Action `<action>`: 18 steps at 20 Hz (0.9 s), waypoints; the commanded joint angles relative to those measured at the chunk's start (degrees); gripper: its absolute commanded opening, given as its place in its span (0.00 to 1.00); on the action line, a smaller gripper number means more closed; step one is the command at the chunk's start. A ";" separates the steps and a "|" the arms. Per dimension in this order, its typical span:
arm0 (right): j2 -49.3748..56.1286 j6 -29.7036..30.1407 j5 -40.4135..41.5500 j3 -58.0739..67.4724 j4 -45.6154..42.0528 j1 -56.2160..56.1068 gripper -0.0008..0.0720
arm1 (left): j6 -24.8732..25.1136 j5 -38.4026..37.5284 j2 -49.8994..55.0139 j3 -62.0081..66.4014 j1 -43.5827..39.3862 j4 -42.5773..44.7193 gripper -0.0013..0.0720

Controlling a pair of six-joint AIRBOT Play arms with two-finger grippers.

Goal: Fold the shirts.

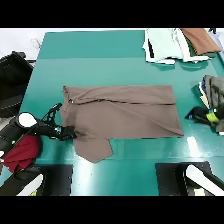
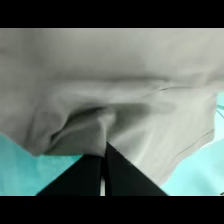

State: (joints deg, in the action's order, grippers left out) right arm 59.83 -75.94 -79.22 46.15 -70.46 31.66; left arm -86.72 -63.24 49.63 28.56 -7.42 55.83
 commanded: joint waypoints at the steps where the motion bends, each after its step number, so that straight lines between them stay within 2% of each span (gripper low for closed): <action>1: -1.09 1.77 -1.38 -9.75 -0.68 8.63 0.82 | 0.22 -0.61 -0.04 2.89 0.02 1.77 0.05; 4: -1.01 3.54 1.09 -14.45 4.42 9.18 0.82 | 0.24 -0.61 -0.04 2.86 0.02 1.88 0.05; 9: -1.01 2.69 7.13 -15.78 4.96 1.31 0.79 | 0.22 -0.44 -0.02 2.86 0.02 1.86 0.05; 11: -1.03 2.25 8.96 -15.78 4.98 -1.18 0.68 | 0.24 -0.55 -0.04 2.86 0.02 2.03 0.05; 15: -1.38 3.69 7.82 -15.72 4.85 -4.39 0.06 | 0.20 -4.20 -0.15 4.42 0.02 3.91 0.04; 18: -5.70 4.07 5.35 -14.58 3.56 -5.14 0.04 | -2.49 -6.45 -6.67 6.47 0.02 7.32 0.04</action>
State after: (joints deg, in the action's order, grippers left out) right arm 56.73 -72.47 -72.14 30.85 -66.04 27.70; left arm -86.89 -67.07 46.98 33.54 -7.44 60.10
